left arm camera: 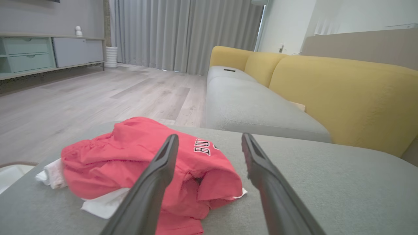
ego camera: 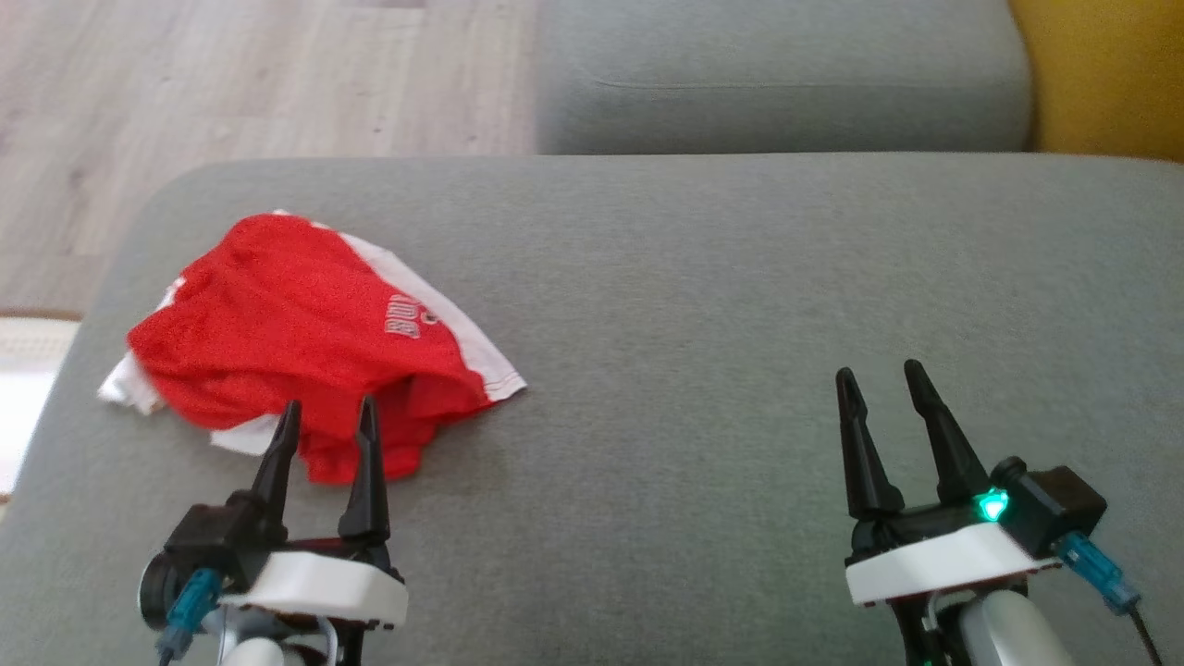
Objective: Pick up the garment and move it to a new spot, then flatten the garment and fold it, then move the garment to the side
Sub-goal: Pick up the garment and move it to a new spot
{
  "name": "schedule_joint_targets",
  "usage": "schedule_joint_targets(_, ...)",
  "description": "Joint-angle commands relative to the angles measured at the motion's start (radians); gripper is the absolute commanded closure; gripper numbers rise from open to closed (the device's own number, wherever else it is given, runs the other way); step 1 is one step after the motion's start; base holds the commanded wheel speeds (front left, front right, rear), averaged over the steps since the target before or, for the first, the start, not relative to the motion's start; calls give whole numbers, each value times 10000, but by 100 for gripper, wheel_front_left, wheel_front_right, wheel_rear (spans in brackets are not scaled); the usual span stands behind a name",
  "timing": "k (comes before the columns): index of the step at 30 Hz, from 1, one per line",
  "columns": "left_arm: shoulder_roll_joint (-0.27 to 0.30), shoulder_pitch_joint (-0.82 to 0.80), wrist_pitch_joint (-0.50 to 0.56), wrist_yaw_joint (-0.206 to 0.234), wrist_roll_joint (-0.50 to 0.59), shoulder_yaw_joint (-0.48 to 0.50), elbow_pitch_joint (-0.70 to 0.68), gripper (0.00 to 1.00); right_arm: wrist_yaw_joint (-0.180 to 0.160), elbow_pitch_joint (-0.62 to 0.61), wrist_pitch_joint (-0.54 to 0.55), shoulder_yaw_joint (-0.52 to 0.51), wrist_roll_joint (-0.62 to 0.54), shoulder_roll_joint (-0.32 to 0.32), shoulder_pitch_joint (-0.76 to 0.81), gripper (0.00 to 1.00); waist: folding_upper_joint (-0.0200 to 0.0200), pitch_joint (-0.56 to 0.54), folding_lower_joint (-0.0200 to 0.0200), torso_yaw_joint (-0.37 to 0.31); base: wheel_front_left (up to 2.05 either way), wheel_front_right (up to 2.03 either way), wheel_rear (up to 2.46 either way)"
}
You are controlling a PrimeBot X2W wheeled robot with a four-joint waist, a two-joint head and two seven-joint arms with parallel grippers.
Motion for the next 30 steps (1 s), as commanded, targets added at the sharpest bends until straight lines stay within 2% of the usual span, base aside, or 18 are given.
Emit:
schedule_joint_targets(1,-27,-321,-122,12,120,334,-310,0,-7,-285,-107,267,95,-75,-132,0,0,-66,0,239,0,0,0)
schedule_joint_targets(15,-27,-170,-122,68,272,812,-399,0,-7,-243,-107,675,393,-75,107,0,0,-321,0,1735,0,0,0)
schedule_joint_targets(23,-28,-108,-122,-40,325,1013,-366,0,-7,-233,-107,865,585,-75,186,0,0,-404,0,2122,0,0,0)
schedule_joint_targets(30,-28,-128,-122,-52,339,1161,-385,0,-7,-213,-107,897,629,-75,231,0,0,-361,0,2115,0,0,0)
